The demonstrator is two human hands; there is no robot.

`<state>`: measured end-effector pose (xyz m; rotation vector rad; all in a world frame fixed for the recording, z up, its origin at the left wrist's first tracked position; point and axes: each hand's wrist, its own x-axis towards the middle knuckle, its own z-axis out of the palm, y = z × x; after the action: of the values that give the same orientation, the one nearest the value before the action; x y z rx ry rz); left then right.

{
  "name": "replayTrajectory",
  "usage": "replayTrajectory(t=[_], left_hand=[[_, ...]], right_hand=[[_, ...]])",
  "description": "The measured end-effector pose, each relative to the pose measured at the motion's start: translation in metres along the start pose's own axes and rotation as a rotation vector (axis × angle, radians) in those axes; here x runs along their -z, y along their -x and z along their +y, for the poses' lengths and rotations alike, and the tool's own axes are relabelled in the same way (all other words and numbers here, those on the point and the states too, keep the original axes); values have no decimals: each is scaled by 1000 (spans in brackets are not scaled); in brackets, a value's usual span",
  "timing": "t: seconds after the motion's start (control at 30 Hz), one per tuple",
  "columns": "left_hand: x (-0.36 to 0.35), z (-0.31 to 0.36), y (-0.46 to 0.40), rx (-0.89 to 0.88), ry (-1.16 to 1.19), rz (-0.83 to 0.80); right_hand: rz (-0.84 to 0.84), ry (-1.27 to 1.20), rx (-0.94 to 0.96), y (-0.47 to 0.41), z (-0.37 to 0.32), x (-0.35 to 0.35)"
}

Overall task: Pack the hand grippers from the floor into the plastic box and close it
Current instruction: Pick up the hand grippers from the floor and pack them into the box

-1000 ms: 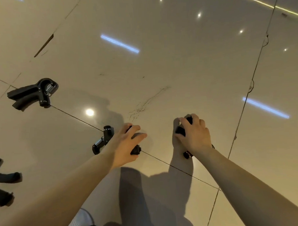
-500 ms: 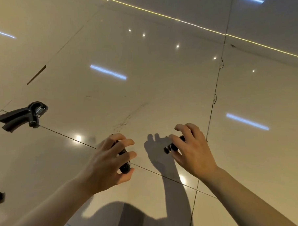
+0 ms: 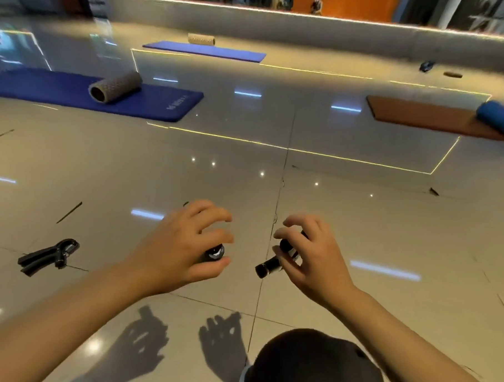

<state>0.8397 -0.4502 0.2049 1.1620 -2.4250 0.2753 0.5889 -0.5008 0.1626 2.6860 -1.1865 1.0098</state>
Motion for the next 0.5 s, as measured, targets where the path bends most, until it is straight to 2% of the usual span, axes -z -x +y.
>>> replayTrajectory(t=[0.17, 0.4, 0.5], left_hand=[[42, 84, -58, 170, 163, 154], [40, 224, -132, 94, 164, 211], [35, 284, -164, 97, 238, 248]], right_hand=[[160, 6, 11, 10, 1, 109], [275, 41, -11, 82, 39, 248], [285, 49, -20, 122, 62, 300]])
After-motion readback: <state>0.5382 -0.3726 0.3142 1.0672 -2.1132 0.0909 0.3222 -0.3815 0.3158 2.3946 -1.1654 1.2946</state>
